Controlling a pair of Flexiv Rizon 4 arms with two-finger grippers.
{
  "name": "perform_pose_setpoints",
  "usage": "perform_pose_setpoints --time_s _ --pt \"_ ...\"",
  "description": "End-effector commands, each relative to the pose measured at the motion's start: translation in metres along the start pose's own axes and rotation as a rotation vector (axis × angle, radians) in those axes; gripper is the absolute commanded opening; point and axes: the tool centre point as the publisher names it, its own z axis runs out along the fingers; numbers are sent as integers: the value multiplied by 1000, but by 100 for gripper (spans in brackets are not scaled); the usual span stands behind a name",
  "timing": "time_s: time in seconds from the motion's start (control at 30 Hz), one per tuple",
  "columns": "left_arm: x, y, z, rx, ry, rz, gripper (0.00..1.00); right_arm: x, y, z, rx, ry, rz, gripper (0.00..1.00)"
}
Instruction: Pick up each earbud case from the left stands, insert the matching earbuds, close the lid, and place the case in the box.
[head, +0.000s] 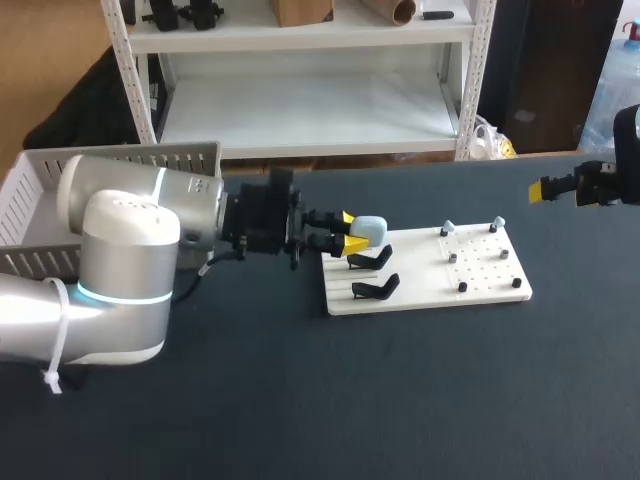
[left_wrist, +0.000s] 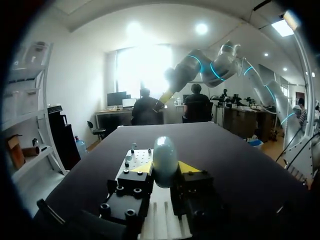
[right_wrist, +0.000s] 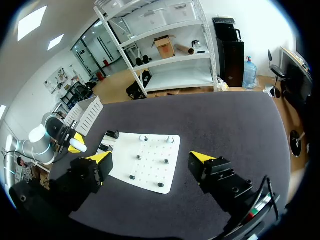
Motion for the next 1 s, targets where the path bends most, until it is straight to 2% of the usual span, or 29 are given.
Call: perform_pose_setpoints --time_s 0.03,0.23,0.37,0.53,0.67,1.0 --pt "0 -2 0 -11 -3 2 0 0 0 0 1 0 -1 100" --pt "1 -6 -4 -10 -6 6 0 0 0 0 1 0 -1 100" --pt "3 -12 -14 -9 -55 17 0 0 0 0 1 0 -1 100" --pt "-1 -20 -17 42 -148 18 0 2 2 1 -2 4 1 100" --pt "-2 -21 -17 63 -165 30 0 8 18 3 -19 9 -12 100" --pt "-7 -14 -18 71 -184 66 0 30 82 1 -50 70 -135 100"
